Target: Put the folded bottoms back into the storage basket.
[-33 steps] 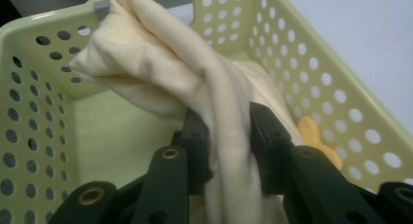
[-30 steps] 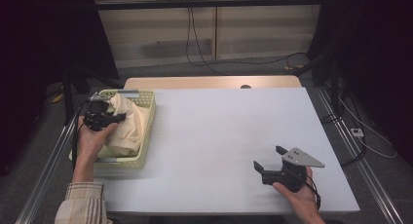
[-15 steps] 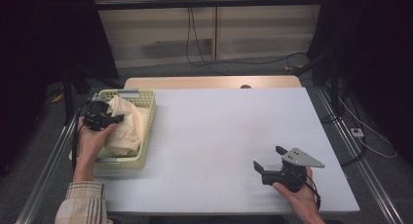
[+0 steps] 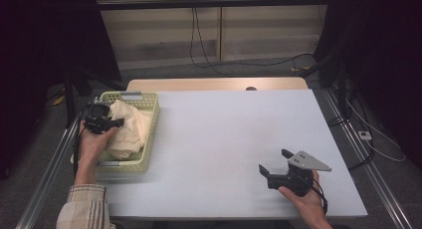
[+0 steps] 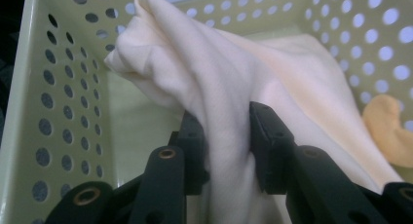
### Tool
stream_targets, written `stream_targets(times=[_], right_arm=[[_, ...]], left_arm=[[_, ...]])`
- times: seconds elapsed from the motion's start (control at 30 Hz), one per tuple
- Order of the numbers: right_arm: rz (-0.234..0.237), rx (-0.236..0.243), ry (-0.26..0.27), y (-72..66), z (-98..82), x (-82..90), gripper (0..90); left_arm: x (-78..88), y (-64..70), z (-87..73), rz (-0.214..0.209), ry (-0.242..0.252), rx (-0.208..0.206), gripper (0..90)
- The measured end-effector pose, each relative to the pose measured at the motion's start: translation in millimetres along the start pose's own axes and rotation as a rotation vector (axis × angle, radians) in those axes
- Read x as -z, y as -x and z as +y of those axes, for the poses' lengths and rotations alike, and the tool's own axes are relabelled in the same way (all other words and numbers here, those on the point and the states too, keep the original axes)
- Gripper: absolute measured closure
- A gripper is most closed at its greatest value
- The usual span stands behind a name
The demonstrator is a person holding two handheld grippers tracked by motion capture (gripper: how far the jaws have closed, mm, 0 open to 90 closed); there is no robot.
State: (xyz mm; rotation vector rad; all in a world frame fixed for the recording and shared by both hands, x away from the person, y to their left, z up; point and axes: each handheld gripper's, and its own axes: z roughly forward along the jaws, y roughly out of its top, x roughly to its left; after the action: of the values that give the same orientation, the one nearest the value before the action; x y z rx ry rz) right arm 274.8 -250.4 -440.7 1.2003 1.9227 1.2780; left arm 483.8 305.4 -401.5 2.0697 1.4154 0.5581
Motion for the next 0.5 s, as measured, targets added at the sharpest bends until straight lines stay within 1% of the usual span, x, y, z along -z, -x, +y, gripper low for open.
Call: stream_targets(times=[0.1, 0.23, 0.33, 0.4, 0.5], right_arm=[[-0.001, -0.002, -0.001, 0.4, 0.0, -0.3, 4.7], [0.000, 0.000, 0.000, 0.1, 0.1, 0.1, 4.7], [-0.001, -0.001, 0.000, 0.2, 0.0, 0.0, 4.7], [0.000, -0.002, 0.000, 0.2, 0.0, 0.1, 4.7], [0.000, -0.001, 0.001, 0.2, 0.0, 0.1, 4.7]], left_arm=[[-3.8, -2.8, -1.5, 0.017, -0.029, 0.020, 68.8], [-7.8, -5.8, -4.0, 0.028, -0.062, 0.051, 68.4], [-10.4, -7.1, -5.1, 0.031, -0.101, 0.059, 68.1], [-12.3, -8.6, -6.1, 0.037, -0.124, 0.082, 67.7], [-13.9, -9.0, -6.7, 0.035, -0.156, 0.078, 67.2]])
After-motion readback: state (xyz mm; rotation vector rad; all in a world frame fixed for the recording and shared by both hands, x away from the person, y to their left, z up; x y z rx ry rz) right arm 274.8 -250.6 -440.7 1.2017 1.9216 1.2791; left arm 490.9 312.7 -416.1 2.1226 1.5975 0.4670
